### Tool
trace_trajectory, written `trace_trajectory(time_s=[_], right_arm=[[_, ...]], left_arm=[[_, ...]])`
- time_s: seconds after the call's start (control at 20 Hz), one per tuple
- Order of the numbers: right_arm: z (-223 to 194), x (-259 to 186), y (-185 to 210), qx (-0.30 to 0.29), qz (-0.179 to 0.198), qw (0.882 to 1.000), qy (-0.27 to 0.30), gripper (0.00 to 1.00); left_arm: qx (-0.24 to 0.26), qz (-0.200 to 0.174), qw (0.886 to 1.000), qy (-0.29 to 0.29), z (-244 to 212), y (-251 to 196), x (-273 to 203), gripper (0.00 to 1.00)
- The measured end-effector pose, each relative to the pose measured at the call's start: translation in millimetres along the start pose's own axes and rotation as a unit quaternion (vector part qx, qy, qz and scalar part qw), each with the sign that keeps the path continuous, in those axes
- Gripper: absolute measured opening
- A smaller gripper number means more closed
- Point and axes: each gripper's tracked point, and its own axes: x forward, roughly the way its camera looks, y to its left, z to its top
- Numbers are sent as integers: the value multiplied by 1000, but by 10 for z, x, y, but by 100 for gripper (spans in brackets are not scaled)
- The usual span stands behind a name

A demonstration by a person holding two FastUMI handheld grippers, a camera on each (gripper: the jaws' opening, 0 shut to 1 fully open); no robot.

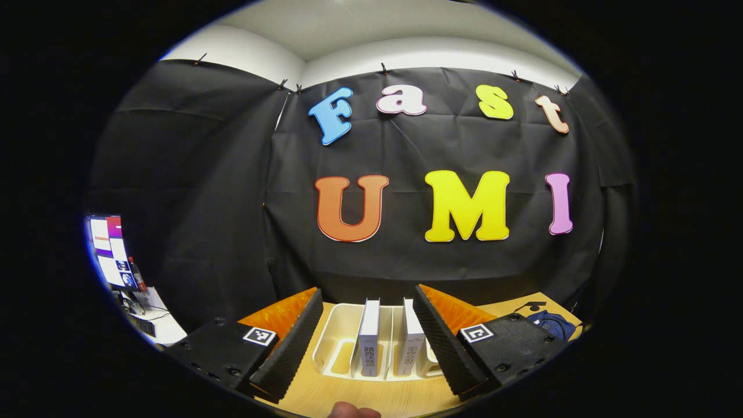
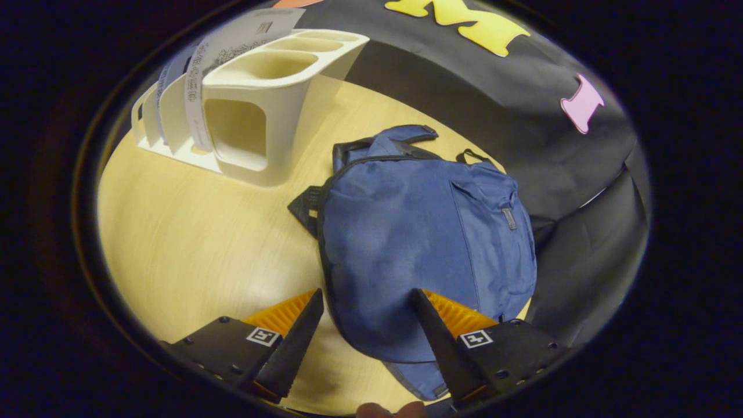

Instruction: Open the schoolbag, grab two books from the bookshelf and put them into the schoolbag.

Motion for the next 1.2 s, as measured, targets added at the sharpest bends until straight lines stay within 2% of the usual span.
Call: trace_trajectory(time_s=[0.25, 0.3, 0.35, 0.4, 0.55, 0.6, 0.7, 0.75, 0.8, 0.9, 0.95, 1.0, 1.2], right_arm=[[121, 57, -173, 19, -22, 1000, -8, 99], [124, 66, -178, 24, -17, 1000, -7, 94], [116, 73, -165, 29, -8, 1000, -1, 99], [106, 87, -148, 34, 4, 999, 2, 91], [136, 55, -83, 32, 37, 999, 6, 79], [131, 40, -73, 28, 41, 999, 6, 62], [156, -12, -68, 22, 49, 999, 4, 38], [175, -36, -75, 19, 52, 998, 1, 31], [196, -61, -97, 16, 56, 998, -1, 18], [213, -111, -143, 20, 70, 997, -5, 14], [236, -141, -167, 22, 78, 997, -5, 5], [252, -170, -208, 23, 85, 996, -5, 1], [377, -359, -353, 33, 104, 994, -21, 1]], left_arm=[[0, 10, 1000, 1, 7, 52, 25, 99], [-3, 11, 1000, 3, -6, 52, 28, 99], [-5, 12, 1000, 6, -30, 46, 38, 99], [-7, 12, 1000, 11, -62, 38, 44, 99], [-10, 10, 1000, 14, -57, 18, 63, 99], [-11, 9, 1000, 13, -48, 7, 75, 99], [-11, 6, 1000, 12, -49, -36, 97, 99], [-11, 4, 1000, 12, -45, -51, 102, 99], [-12, 3, 1000, 12, -43, -58, 101, 99], [-15, 2, 1000, 11, -46, -67, 117, 99], [-17, 2, 1000, 12, -57, -72, 123, 99], [-19, 2, 1000, 13, -73, -84, 140, 99], [-22, 0, 1000, 19, -110, -95, 188, 99]])
